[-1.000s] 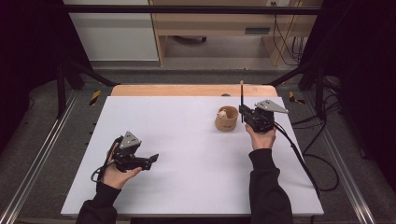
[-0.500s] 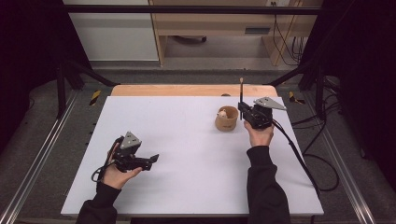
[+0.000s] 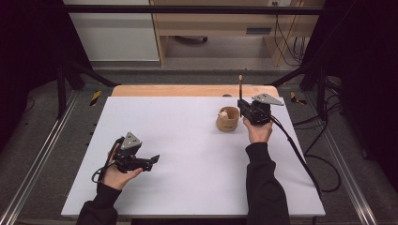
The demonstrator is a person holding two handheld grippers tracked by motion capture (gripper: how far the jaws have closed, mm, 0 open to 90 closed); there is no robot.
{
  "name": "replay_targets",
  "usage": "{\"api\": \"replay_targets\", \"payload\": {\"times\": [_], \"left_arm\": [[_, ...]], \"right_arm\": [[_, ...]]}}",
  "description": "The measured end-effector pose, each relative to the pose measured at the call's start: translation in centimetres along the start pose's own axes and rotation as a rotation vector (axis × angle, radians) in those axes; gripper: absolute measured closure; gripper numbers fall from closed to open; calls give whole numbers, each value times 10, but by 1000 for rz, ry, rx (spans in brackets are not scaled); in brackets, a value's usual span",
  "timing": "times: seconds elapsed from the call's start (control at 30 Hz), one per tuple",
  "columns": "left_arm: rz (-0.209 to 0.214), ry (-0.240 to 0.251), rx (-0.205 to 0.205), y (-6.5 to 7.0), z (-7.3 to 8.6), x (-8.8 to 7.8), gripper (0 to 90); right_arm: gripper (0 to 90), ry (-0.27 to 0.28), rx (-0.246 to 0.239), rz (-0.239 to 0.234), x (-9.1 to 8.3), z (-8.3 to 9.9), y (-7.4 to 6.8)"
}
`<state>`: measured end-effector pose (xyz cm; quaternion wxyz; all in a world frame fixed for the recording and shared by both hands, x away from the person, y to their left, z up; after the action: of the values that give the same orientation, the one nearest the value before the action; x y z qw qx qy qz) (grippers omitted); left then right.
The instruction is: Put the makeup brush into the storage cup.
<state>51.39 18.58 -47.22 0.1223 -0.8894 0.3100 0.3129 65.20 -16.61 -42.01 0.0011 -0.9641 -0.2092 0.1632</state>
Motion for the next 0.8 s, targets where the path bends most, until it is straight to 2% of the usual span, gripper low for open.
{"api": "replay_targets", "payload": {"times": [0.8], "left_arm": [[4, -3, 8, 1, 0, 0, 135]], "right_arm": [[840, -3, 20, -2, 27, 4, -5]]}}
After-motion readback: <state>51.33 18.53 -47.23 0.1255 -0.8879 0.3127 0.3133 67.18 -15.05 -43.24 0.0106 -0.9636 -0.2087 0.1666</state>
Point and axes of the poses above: each handheld gripper's, and its own axes: x roughly forward along the jaws, z roughly out of its underside, y roughly to its right, the point moved 8 cm from there along x, roughly forward along the jaws
